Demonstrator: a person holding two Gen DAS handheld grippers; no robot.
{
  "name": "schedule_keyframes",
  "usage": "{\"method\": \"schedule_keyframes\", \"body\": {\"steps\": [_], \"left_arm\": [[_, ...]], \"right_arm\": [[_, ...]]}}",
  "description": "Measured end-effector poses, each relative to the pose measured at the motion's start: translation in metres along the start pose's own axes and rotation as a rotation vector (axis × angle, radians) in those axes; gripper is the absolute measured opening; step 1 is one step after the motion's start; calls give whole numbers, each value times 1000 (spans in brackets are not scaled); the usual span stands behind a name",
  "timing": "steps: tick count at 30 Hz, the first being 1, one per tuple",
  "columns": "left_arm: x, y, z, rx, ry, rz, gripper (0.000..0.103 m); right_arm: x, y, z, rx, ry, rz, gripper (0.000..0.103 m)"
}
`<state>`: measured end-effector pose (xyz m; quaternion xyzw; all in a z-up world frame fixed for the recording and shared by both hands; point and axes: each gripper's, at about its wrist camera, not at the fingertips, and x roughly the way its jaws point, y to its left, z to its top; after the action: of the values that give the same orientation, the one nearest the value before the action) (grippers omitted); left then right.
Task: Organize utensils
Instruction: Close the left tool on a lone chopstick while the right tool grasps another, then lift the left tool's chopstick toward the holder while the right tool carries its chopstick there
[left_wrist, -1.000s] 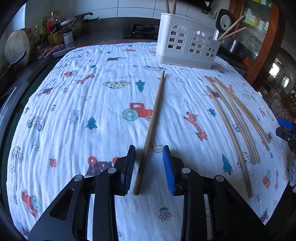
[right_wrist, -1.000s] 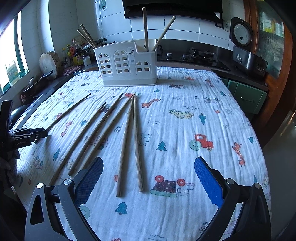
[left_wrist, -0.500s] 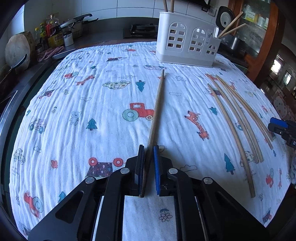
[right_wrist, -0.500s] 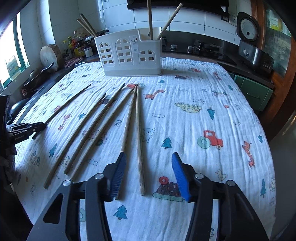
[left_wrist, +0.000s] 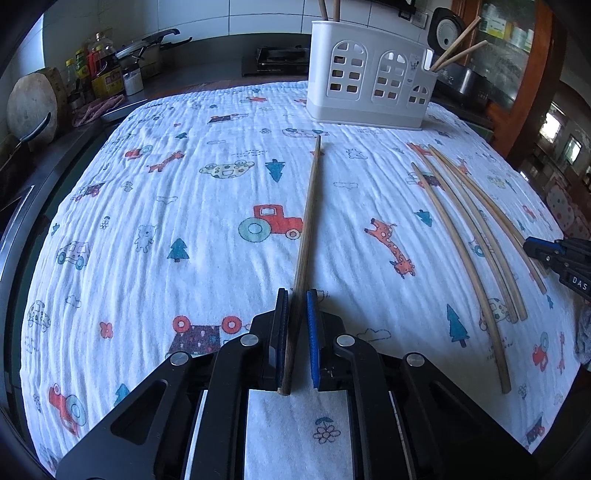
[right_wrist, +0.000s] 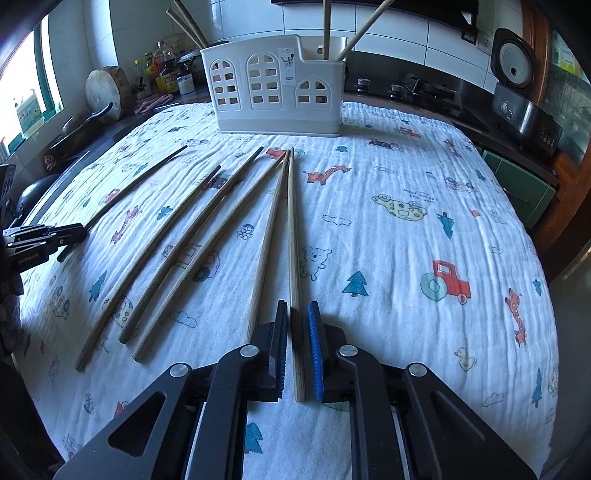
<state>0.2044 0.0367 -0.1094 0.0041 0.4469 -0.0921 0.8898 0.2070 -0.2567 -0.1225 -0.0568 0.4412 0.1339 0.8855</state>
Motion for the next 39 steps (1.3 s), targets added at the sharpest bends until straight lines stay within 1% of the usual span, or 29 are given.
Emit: {"method": "schedule_keyframes", "body": {"steps": [5, 6, 10, 16, 20, 24, 29, 33, 39], "left_arm": [[1, -1, 1, 6, 4, -4, 9], [0, -1, 1, 4, 3, -8, 8], [-4, -2, 1, -3, -2, -29, 6], [-23, -9, 3, 10, -40, -42, 6], [-43, -14, 9, 27, -89, -46, 6], [-68, -22, 17, 58, -154, -49, 6], [-94, -32, 32, 79, -236, -71, 6], [-105, -42, 43, 105, -276, -81, 6], [-109, -44, 71, 114, -291, -101, 5]], "right_arm": [[1, 4, 0, -19, 1, -31, 7], [1, 4, 0, -22, 0, -34, 7], [-1, 3, -1, -15, -7, -37, 7], [-20, 4, 2, -12, -59, -45, 7], [-42, 7, 10, -24, -119, -55, 7], [-66, 8, 23, -29, -190, -54, 7], [-89, 14, 47, -50, -270, -49, 7], [-96, 19, 67, -73, -296, -42, 7], [-102, 20, 103, -86, -307, -30, 7]]}}
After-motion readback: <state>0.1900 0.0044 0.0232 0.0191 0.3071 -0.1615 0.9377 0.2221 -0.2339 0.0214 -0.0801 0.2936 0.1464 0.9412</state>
